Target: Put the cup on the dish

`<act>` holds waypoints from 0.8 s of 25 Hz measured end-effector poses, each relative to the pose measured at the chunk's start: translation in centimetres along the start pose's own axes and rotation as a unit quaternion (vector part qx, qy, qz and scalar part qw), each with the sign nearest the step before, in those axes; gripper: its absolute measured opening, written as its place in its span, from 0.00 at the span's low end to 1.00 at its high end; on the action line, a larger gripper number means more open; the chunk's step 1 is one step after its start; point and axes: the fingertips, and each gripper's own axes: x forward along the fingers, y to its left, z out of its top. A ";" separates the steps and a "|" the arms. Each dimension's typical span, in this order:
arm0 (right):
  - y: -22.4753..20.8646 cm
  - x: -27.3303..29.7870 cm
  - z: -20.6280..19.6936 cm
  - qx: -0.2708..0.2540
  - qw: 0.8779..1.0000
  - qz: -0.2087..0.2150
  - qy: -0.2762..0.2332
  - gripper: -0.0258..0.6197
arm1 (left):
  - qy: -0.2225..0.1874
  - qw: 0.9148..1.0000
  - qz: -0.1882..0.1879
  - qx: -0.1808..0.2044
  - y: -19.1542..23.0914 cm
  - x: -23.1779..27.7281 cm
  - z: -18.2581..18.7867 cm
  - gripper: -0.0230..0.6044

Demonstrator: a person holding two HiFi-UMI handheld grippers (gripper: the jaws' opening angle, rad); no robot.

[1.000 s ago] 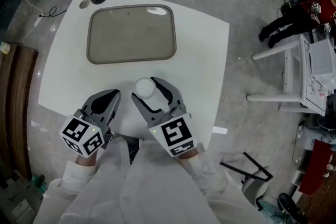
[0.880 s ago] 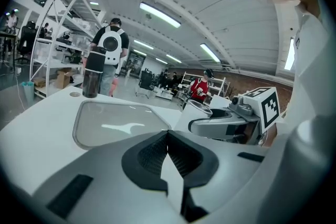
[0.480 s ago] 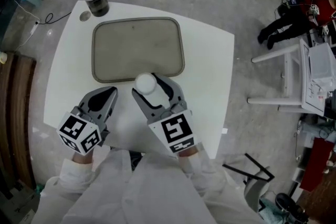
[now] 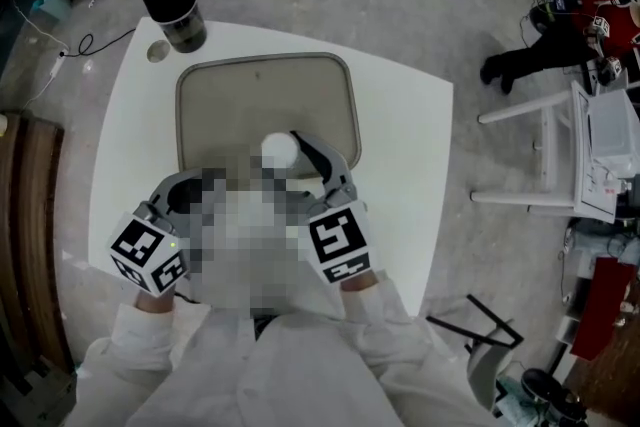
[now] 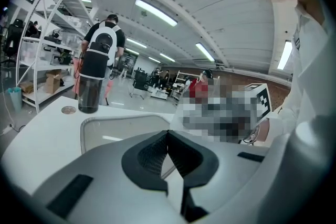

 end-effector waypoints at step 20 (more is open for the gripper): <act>-3.6 9.2 -3.2 0.015 1.000 -0.006 0.020 0.44 | 0.019 0.999 0.000 -0.040 6.3 2.8 -2.1 0.05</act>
